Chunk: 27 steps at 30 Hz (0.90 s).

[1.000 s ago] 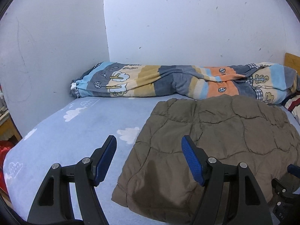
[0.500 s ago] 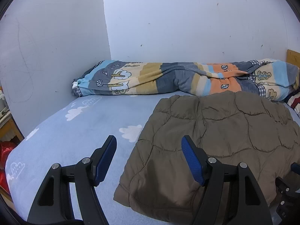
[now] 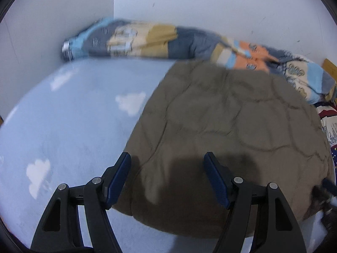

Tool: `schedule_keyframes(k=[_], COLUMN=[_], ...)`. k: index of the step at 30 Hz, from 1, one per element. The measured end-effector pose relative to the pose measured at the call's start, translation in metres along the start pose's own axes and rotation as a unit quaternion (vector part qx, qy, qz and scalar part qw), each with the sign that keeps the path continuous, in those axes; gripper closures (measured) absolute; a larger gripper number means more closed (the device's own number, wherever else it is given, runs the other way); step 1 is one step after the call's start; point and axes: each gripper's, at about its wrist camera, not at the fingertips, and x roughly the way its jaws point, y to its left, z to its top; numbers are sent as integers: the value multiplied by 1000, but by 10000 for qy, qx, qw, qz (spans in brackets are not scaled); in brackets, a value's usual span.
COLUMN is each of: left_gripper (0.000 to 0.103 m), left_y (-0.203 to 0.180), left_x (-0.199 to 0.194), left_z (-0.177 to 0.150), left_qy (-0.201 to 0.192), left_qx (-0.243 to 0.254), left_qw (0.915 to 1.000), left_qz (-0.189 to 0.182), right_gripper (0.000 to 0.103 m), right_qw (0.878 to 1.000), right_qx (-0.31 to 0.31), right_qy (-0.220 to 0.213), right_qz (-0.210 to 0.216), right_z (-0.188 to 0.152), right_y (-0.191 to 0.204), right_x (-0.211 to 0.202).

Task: Fold large clothes

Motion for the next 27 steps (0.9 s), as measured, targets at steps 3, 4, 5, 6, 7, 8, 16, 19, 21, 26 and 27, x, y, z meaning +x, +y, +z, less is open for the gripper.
schedule_keyframes(k=[3,4,5,6,7,8,16,19,21,26,27], left_gripper=[32,32,32,32,32,32,32,32,32,32,32], left_y=[5,3,2,1,3,5,62,82,92,100,99], left_x=[4,5,5,5,4,4,-21,-20,-19,-17,-18], left_z=[-2,-2,-3,-4,-3,-1,21,19,17,11,9], left_qy=[130,155,174,197,199,203,183,387,508,703,723], left_qx=[-35,23,82,132,115,71,-944,-1217,-1414,-1645,-1627], left_qw=[9999,9999,9998,9997,9997,9998,9931,9888,9846,9763,9762], left_qz=[-25,-9,9,23,0,-48,-667,-766,-894,-1217,-1237], right_gripper=[48,48,48,48,47,46,45,45,45,42,41], right_qw=[9997,9994,9986,9977,9968,9959,9875,9826,9794,9731,9713], right_qx=[221,324,504,620,703,782,1495,1790,1953,2267,2336], right_qy=[-33,18,158,268,334,395,192,235,252,208,229], right_qz=[-121,-120,-37,73,157,226,456,438,454,350,375], right_z=[1,1,-1,-4,-4,-6,-4,-13,-18,-27,-30], right_y=[-15,-20,-27,-30,-34,-36,-79,-100,-113,-140,-144], right_x=[-4,-2,4,8,12,16,-9,-16,-20,-34,-35])
